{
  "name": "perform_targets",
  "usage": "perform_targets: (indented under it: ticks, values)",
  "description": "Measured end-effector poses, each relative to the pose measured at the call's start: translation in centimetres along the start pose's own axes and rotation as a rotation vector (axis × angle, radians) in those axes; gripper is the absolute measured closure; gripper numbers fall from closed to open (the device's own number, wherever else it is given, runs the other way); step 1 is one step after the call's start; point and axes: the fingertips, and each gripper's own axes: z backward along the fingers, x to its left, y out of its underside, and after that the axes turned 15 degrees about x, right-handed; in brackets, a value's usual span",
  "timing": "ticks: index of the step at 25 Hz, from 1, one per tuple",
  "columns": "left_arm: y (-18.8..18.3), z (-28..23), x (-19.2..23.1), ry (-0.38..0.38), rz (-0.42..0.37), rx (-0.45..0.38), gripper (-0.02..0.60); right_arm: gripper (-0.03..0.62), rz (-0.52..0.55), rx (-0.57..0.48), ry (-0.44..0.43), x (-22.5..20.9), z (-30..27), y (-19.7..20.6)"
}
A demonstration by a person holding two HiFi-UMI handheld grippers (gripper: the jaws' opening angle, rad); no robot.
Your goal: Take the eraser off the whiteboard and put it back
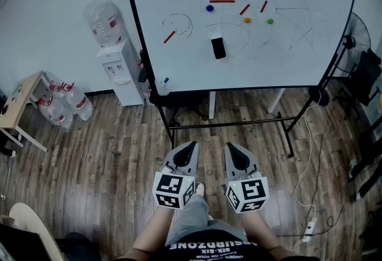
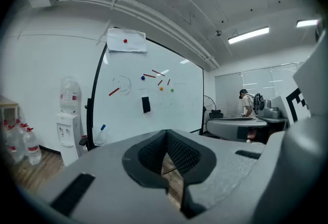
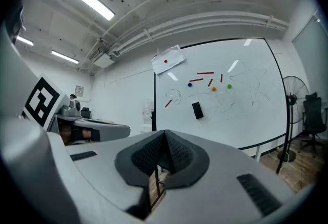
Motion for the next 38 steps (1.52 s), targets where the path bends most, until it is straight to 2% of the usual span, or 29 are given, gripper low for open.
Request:
perform_targets:
  ticks: [11,19,26,31,38]
  values:
    - [-1.6,-3.5,3.6,-0.014,0.018,0.001,0.574,0.595,-0.018,-0.019,0.016,-1.7,-4.6,-1.8]
    - [-4.8,-8.4,6.5,0.017,0.003,-0.007,0.574,0.594,-0.023,-0.033,0.045,-4.5,-9.8,-4.4]
    - [-6.9,-13.2,9.6,0.037,0.0,0.014,0.574,0.589,-0.046,-0.066,0.028,-6.8,-14.5,-7.2]
    - [-7.5,-16.1,11.0,0.071,0.006,0.032,0.574,0.48,-0.067,-0.05,0.001,-7.9,-17.5,-8.0]
    - [-8.7,-19.1,13.3,0.105,0.006,0.035,0.574,0.391,-0.059,-0.026,0.038,-9.2,-21.2,-8.8]
